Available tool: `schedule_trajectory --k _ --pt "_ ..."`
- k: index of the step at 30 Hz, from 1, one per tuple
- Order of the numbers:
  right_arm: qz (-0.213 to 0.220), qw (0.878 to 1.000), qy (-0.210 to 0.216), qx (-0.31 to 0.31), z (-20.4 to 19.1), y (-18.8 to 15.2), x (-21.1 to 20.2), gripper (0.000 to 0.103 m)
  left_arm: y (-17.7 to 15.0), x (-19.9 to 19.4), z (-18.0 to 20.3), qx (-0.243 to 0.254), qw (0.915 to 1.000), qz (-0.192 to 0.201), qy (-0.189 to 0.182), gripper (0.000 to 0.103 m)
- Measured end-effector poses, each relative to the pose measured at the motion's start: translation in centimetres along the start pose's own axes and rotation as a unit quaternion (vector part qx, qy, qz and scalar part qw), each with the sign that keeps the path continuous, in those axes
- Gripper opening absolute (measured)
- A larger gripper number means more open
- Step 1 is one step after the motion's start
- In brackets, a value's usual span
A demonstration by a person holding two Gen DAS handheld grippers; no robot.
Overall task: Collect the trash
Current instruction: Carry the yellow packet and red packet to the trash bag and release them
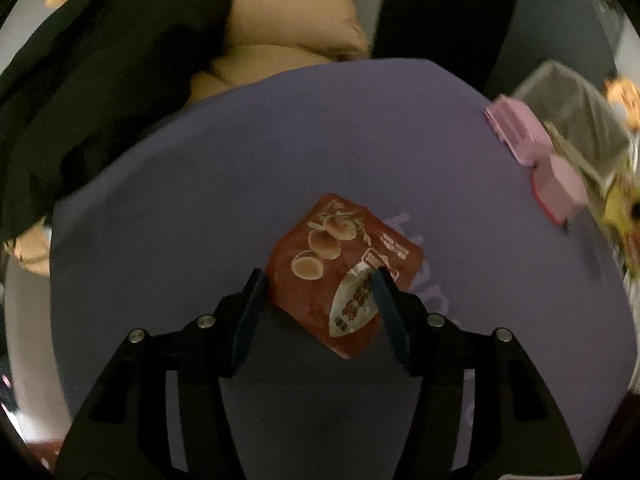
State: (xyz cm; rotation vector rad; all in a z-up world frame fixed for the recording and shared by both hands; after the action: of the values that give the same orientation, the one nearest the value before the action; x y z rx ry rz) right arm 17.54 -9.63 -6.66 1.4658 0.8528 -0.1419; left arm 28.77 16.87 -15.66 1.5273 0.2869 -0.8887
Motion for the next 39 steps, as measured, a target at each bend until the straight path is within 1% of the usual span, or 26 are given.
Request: schedule_trajectory --k 2,4,5,6,7,8,9,11,13,16,19,21,24,27,30,34,39 --pt "-0.001 1.0 0.003 0.002 0.0 -0.3 0.1 0.01 0.0 -0.1 0.1 -0.015 0.9998 0.007 0.013 0.051" --pt "0.0 1.0 0.005 0.007 0.1 -0.5 0.1 0.01 0.0 -0.2 0.7 -0.021 0.9996 0.011 0.014 0.04" --pt "0.001 1.0 0.006 0.013 0.2 -0.6 0.0 0.01 0.0 -0.4 1.2 -0.031 0.9994 0.014 0.003 0.029" --pt "0.002 1.0 0.007 0.018 0.4 -0.7 -0.1 0.01 -0.1 -0.6 1.6 -0.042 0.999 0.014 -0.007 0.014" --pt "0.003 1.0 0.007 0.021 0.4 -0.7 -0.2 0.01 -0.3 -0.8 2.2 -0.056 0.9982 0.013 -0.019 0.008" --pt "0.004 1.0 0.007 0.023 0.6 -0.7 -0.4 0.01 -0.5 -1.0 2.8 -0.06 0.9978 0.014 -0.023 0.002" --pt "0.005 1.0 0.006 0.025 0.7 -0.7 -0.6 0.01 -0.5 -1.5 3.4 -0.058 0.9979 0.023 -0.014 0.002" --pt "0.01 1.0 0.006 0.027 0.9 -0.5 -1.0 0.01 -0.1 -2.9 4.2 -0.066 0.9967 0.045 -0.012 0.002" --pt "0.017 1.0 0.007 0.024 0.9 -0.1 -1.5 0.01 0.8 -4.6 5.1 -0.079 0.9943 0.07 -0.015 0.002" --pt "0.033 0.999 0.008 0.016 0.8 1.0 -2.4 0.01 2.6 -7.5 6.7 -0.081 0.9916 0.1 -0.009 0.002" --pt "0.055 0.998 0.006 0.008 0.7 2.4 -3.5 0.01 4.5 -10.4 9.2 -0.068 0.9897 0.125 -0.011 0.002" --pt "0.074 0.997 0.001 0.0 0.7 3.5 -4.7 0.01 5.7 -12.0 11.2 -0.058 0.9884 0.139 -0.02 0.003" --pt "0.1 0.995 -0.013 -0.012 1.4 5.1 -6.6 0.01 7.2 -13.7 14.1 -0.04 0.9869 0.154 -0.029 0.003" --pt "0.121 0.992 -0.029 -0.018 2.6 6.4 -8.5 0.01 8.6 -14.5 16.9 -0.016 0.9852 0.168 -0.03 0.003" --pt "0.141 0.989 -0.049 -0.021 4.4 7.2 -10.7 0.01 9.6 -14.5 19.5 -0.005 0.984 0.175 -0.035 0.003" --pt "0.157 0.984 -0.077 -0.018 7.1 7.4 -13.1 0.01 10.6 -13.7 22.9 -0.003 0.9831 0.178 -0.042 0.004" --pt "0.161 0.98 -0.116 -0.022 10.7 6.7 -15.1 0.01 10.6 -11.9 27.3 -0.012 0.984 0.164 -0.068 0.004"
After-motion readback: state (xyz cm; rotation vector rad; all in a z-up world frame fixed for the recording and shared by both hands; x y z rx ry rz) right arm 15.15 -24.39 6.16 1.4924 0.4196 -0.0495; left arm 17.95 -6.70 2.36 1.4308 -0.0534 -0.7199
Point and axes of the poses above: each gripper's, at about its wrist camera, not at the fingertips, and x roughly the way its jaws point, z to its right, y to its top, the point moved 8 cm from there along x, roughly the way its jaws point, and after that the axes turned 14 degrees about z, right-handed, at the moved point
